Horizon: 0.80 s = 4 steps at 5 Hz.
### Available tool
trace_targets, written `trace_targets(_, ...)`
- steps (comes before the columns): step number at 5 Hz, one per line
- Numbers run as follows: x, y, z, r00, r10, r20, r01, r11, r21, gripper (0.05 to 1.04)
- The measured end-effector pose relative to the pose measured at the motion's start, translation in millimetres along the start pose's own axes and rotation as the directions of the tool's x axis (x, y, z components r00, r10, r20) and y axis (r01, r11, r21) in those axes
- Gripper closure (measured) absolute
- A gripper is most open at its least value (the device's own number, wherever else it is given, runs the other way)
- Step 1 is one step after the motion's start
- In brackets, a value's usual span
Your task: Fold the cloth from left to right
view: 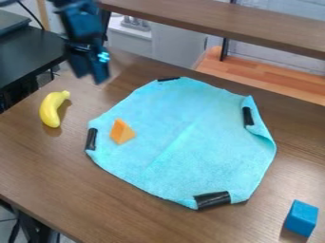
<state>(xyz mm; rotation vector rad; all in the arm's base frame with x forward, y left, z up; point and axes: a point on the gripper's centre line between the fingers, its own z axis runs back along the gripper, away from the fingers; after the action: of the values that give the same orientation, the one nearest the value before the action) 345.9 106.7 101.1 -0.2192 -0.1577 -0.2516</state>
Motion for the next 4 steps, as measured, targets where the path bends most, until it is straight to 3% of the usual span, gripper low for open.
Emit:
trace_targets(1, 18.8, -29.0, -16.5, 0.999, 0.026, -0.022, -0.027, 0.999, -0.042, 0.084)
trace_targets(2, 41.6, -49.6, -24.0, 0.994, 0.111, 0.025, -0.111, 0.994, -0.016, 0.084)
trace_targets(3, 75.2, -78.1, -45.7, 0.983, 0.17, 0.063, -0.173, 0.984, 0.046, 0.084)
trace_targets(4, 98.5, -93.6, -64.6, 0.947, 0.295, 0.126, -0.306, 0.949, 0.081, 0.084)
